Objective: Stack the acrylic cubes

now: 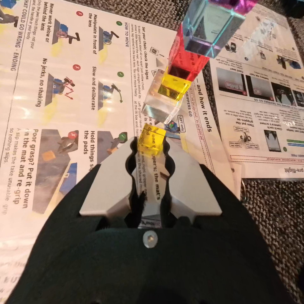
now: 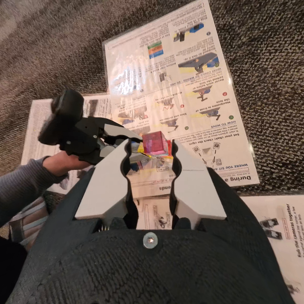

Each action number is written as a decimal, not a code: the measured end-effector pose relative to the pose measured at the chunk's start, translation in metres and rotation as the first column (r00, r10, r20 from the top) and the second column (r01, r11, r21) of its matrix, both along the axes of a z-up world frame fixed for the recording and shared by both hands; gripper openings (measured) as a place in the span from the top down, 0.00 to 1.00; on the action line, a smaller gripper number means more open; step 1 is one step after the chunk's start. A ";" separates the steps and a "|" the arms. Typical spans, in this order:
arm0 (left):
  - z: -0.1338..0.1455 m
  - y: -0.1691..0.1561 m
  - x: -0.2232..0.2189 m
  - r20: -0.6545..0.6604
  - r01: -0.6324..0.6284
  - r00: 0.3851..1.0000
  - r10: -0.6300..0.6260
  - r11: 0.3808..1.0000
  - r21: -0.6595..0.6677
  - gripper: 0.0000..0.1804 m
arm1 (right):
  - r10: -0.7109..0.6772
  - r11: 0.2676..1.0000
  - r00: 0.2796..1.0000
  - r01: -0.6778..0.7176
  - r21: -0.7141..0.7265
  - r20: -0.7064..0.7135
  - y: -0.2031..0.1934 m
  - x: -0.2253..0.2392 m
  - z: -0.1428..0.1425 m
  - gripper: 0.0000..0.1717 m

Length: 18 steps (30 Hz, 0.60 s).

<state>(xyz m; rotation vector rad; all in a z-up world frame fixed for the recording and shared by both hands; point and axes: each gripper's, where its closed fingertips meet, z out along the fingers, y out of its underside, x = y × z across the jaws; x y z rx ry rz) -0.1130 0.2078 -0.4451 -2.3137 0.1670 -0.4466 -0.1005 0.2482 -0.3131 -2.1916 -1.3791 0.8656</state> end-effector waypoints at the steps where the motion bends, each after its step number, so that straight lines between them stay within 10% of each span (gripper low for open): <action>1: 0.000 -0.002 -0.004 -0.020 0.000 1.000 0.000 1.000 0.003 0.84 | -0.004 1.000 0.999 0.004 -0.011 -0.042 0.000 -0.002 0.008 0.71; 7: 0.081 0.010 -0.056 -0.039 -0.161 0.982 0.185 0.925 0.345 0.84 | -0.026 0.960 0.932 -0.078 -0.269 -0.362 -0.019 -0.019 0.056 0.71; 13: 0.201 0.014 -0.025 -0.072 0.022 0.997 0.039 0.721 0.693 0.85 | -0.101 0.823 0.835 -0.237 -0.517 -0.542 -0.038 -0.027 0.082 0.71; 18: 0.229 0.017 0.003 -0.170 0.135 0.985 -0.015 0.679 0.722 0.85 | -0.112 0.796 0.795 -0.287 -0.533 -0.596 -0.041 -0.026 0.096 0.76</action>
